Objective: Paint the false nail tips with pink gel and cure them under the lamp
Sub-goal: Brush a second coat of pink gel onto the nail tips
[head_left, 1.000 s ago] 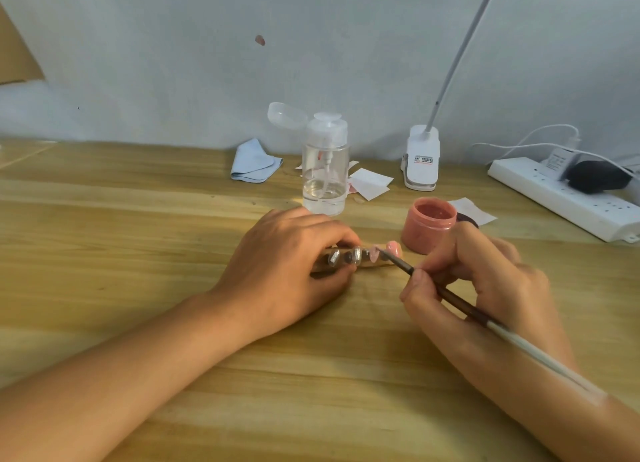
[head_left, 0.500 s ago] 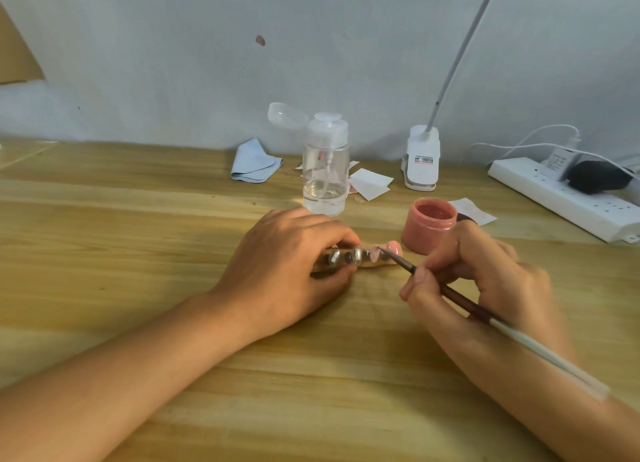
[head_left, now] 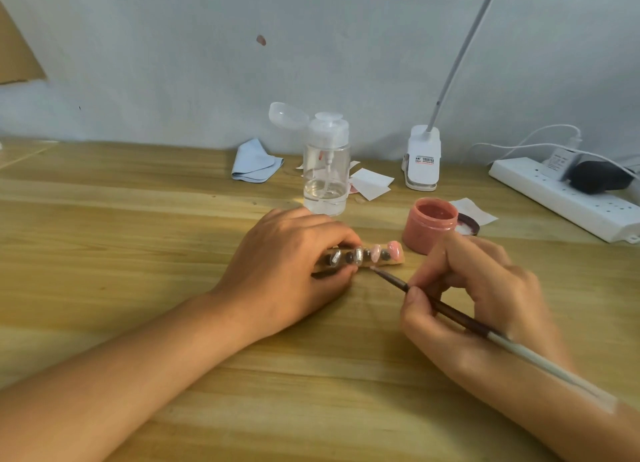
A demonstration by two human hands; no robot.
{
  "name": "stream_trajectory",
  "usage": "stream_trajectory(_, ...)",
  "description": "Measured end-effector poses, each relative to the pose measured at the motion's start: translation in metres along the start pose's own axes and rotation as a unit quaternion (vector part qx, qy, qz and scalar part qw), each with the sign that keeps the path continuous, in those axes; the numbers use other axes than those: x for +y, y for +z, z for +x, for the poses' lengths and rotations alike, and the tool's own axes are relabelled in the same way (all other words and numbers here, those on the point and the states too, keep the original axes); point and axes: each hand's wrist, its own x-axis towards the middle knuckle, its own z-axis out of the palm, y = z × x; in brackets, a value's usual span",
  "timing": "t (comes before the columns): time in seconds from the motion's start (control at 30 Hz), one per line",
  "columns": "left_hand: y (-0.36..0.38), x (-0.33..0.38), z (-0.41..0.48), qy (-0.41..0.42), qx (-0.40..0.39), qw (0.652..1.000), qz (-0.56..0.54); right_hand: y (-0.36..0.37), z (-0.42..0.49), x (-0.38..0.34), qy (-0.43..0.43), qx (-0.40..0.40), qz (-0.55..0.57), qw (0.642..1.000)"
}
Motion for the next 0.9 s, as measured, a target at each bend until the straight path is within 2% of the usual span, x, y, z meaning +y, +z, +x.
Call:
stream_trajectory(0.17, 0.0007, -0.0006, 0.0001, -0.004, 0.004, 1.000, -0.001, -0.0004, -0.0004, -0.0002, -0.002, 0.035, -0.014, 0.999)
stream_trajectory(0.33, 0.0003, 0.0004, 0.0001, -0.002, 0.007, 1.000, -0.002, 0.0015, 0.0017, 0.0019, 0.008, 0.021, -0.020, 1.000)
stream_trajectory(0.43, -0.0005, -0.0005, -0.0003, -0.004, -0.001, 1.000, -0.001, 0.0002, -0.0004, 0.0041, 0.015, 0.007, 0.015, 1.000)
stream_trajectory(0.63, 0.0001, 0.0002, -0.0002, -0.007, 0.002, 1.000, -0.003, 0.0013, 0.0002, 0.0068, 0.023, 0.049, 0.008, 0.999)
stream_trajectory(0.77, -0.0004, -0.0005, -0.0002, -0.007, 0.001, 1.000, -0.005, 0.0022, 0.0007, 0.0069, 0.027, 0.031, -0.007, 0.999)
stream_trajectory(0.9, 0.0006, -0.0018, 0.0001, -0.014, -0.005, 1.000, -0.003, -0.0013, -0.0007, 0.0050, 0.040, 0.013, 0.055, 0.998)
